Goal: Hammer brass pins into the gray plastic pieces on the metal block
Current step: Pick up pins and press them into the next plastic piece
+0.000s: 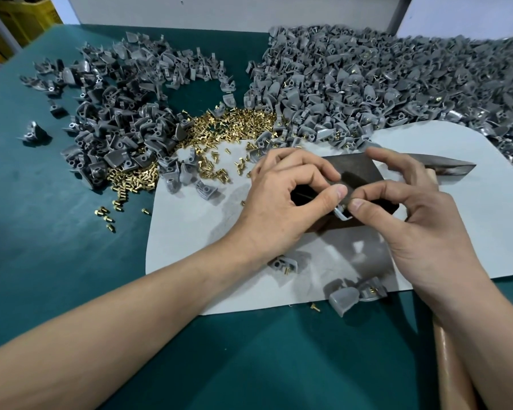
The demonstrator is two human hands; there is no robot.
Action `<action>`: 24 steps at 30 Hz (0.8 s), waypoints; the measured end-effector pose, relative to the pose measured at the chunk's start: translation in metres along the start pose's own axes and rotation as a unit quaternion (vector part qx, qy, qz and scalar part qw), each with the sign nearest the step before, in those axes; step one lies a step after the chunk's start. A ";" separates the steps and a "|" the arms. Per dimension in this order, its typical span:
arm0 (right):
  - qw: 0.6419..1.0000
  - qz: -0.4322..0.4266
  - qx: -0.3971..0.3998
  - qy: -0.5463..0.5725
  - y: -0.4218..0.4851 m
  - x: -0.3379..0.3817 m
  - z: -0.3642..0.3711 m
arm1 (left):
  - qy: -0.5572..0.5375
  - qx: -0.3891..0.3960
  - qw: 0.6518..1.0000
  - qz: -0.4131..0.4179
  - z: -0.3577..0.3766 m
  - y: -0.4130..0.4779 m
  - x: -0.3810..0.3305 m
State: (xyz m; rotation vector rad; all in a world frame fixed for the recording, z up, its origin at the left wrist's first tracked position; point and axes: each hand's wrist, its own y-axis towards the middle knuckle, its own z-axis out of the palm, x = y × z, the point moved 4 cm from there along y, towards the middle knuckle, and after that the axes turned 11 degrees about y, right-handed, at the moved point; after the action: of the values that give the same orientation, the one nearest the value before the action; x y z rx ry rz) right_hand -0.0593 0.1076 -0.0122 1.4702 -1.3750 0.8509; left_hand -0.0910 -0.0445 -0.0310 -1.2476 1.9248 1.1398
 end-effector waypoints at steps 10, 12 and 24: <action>0.997 -0.044 0.004 -0.062 0.001 0.006 0.000 | 0.008 0.002 1.000 0.004 0.000 0.001 0.001; 0.997 -0.044 0.005 -0.061 0.001 0.005 0.000 | 0.009 0.000 1.000 0.006 0.001 0.001 0.001; 0.998 -0.050 0.027 -0.025 0.001 0.003 -0.001 | 0.010 -0.002 1.000 0.011 0.001 0.000 -0.001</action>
State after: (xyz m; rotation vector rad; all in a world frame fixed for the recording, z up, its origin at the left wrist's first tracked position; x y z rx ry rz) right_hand -0.0601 0.1072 -0.0090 1.5981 -1.3113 0.7973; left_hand -0.0911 -0.0431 -0.0307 -1.2469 1.9563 1.1485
